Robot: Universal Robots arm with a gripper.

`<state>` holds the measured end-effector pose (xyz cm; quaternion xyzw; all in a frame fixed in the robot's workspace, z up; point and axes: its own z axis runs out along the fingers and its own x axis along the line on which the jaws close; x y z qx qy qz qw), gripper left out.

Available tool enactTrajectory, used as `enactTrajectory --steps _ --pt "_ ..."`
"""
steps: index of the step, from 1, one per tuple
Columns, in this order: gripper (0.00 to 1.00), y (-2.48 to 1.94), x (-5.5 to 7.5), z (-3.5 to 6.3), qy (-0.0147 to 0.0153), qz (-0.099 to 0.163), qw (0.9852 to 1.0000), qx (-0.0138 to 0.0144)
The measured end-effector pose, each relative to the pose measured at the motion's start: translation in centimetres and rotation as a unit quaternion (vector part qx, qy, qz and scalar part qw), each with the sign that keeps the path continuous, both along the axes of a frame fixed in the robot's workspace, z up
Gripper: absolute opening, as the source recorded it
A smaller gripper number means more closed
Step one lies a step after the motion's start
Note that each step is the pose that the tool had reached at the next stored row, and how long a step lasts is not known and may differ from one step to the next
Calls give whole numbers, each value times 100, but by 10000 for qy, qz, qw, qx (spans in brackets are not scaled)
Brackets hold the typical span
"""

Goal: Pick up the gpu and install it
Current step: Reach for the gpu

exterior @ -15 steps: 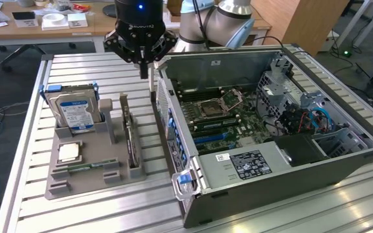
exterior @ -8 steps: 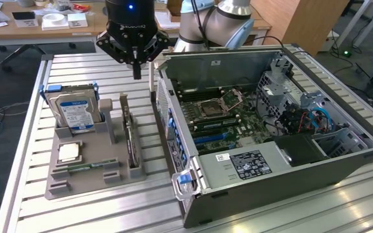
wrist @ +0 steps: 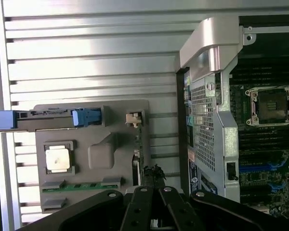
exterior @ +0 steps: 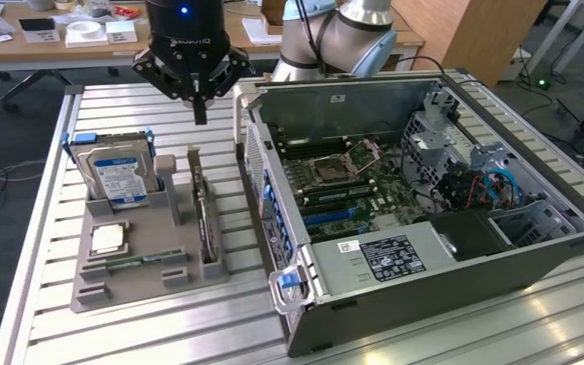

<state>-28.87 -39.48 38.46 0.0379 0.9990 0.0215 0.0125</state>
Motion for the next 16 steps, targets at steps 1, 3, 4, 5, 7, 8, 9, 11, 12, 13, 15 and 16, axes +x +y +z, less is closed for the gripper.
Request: enactTrajectory --steps 1,3,4,5,7,8,9,11,12,13,15,16 --pt "11 1 -13 0 0 -1 10000 0" --pt "11 2 -29 0 0 -2 10000 0" --pt "11 2 -32 0 0 -2 10000 0" --pt "11 2 -33 -1 0 -1 10000 0" --pt "11 2 -33 -1 0 -1 10000 0" --pt "11 2 -34 0 0 -1 10000 0" --pt "11 2 -34 0 1 -2 10000 0" --pt "11 2 -34 0 0 -2 10000 0" --pt "11 2 -41 0 0 -3 10000 0" --pt "11 3 -49 0 0 -3 10000 0" --pt "11 3 -69 0 1 -2 10000 0" --pt "11 4 -77 -1 0 -2 10000 0"
